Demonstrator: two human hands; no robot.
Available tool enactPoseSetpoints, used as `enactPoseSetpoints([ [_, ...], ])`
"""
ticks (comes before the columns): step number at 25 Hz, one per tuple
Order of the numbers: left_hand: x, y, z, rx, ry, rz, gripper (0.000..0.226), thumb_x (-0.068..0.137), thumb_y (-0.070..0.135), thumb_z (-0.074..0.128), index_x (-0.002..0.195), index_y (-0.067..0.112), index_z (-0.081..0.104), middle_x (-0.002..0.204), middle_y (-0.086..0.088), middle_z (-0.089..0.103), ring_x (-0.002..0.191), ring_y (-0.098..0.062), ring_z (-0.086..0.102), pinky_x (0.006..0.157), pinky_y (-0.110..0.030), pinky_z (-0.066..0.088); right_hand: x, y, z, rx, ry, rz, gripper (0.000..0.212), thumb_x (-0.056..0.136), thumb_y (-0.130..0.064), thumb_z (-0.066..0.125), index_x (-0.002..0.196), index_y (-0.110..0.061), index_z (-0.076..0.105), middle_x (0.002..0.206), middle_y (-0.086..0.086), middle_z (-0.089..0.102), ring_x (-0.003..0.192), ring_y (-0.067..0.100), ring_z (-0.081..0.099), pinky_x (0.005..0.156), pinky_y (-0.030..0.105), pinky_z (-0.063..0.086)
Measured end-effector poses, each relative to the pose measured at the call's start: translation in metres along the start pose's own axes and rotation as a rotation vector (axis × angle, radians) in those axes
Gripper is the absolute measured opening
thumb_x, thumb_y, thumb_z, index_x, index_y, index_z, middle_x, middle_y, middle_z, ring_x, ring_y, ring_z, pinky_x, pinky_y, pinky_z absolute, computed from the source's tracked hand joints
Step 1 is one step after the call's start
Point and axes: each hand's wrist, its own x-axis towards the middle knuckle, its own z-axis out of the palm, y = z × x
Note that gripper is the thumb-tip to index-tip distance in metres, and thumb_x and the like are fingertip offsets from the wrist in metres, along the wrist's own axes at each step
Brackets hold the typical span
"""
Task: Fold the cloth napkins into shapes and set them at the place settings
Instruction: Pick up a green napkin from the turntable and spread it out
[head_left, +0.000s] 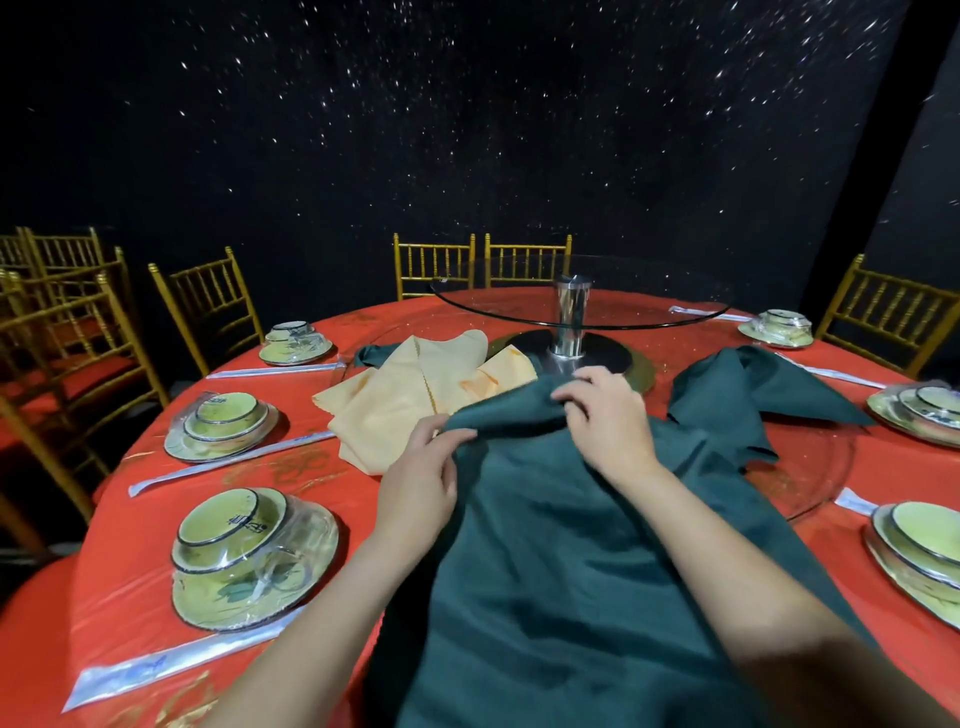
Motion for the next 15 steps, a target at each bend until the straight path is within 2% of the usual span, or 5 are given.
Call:
enactPoseSetpoints([
  [3,-0.011,-0.028,0.016,0.162,-0.321,-0.206,0.042,0.089,0.006,0.046,0.128,0.018,0.053,0.131,-0.001,0.048,0.113,-0.021,0.054,0.087,-0.031,0.044,-0.025,0.014,0.023,-0.227,-0.555,0.174,0.048,0.091,-0.055,0.046,0.137,-0.039,0.044,0.158,0.002,0.001,0.142,0.028,0.009,0.113,0.044,0.015],
  [7,-0.022,-0.040,0.015,0.142,-0.361,-0.347,0.033,0.089,0.021,0.053,0.121,0.022,0.060,0.124,0.004,0.060,0.115,-0.016,0.055,0.088,-0.027,0.043,-0.052,0.025,0.035,-0.337,-0.853,0.150,0.060,0.090,-0.066,0.032,0.145,-0.043,0.025,0.159,0.002,0.000,0.146,0.025,-0.002,0.116,0.043,-0.002],
  [9,-0.016,-0.036,0.012,0.059,-0.335,-0.341,0.037,0.090,0.024,0.056,0.127,0.021,0.055,0.128,0.006,0.058,0.118,-0.013,0.053,0.091,-0.025,0.041,-0.058,0.029,0.031,-0.338,-0.869,0.141,0.060,0.092,-0.064,0.031,0.147,-0.041,0.020,0.159,0.003,0.003,0.146,0.022,0.000,0.117,0.042,-0.004],
  [11,-0.015,-0.028,0.009,-0.083,-0.368,-0.330,0.057,0.088,0.024,0.062,0.140,0.021,0.038,0.132,0.009,0.052,0.123,-0.010,0.047,0.096,-0.024,0.037,-0.064,0.032,0.025,-0.331,-0.715,0.081,0.062,0.092,-0.063,0.028,0.148,-0.039,0.018,0.159,0.003,0.003,0.146,0.019,0.001,0.117,0.040,-0.005],
  [15,-0.038,-0.028,-0.010,-0.136,-0.301,-0.606,0.097,0.077,0.044,0.073,0.148,0.017,0.013,0.109,-0.001,0.064,0.100,-0.019,0.062,0.084,-0.032,0.048,-0.104,0.015,0.005,-0.181,-0.489,-0.050,0.089,0.075,-0.081,-0.005,0.146,-0.036,0.025,0.157,-0.003,0.012,0.145,0.012,0.007,0.115,0.030,-0.010],
])
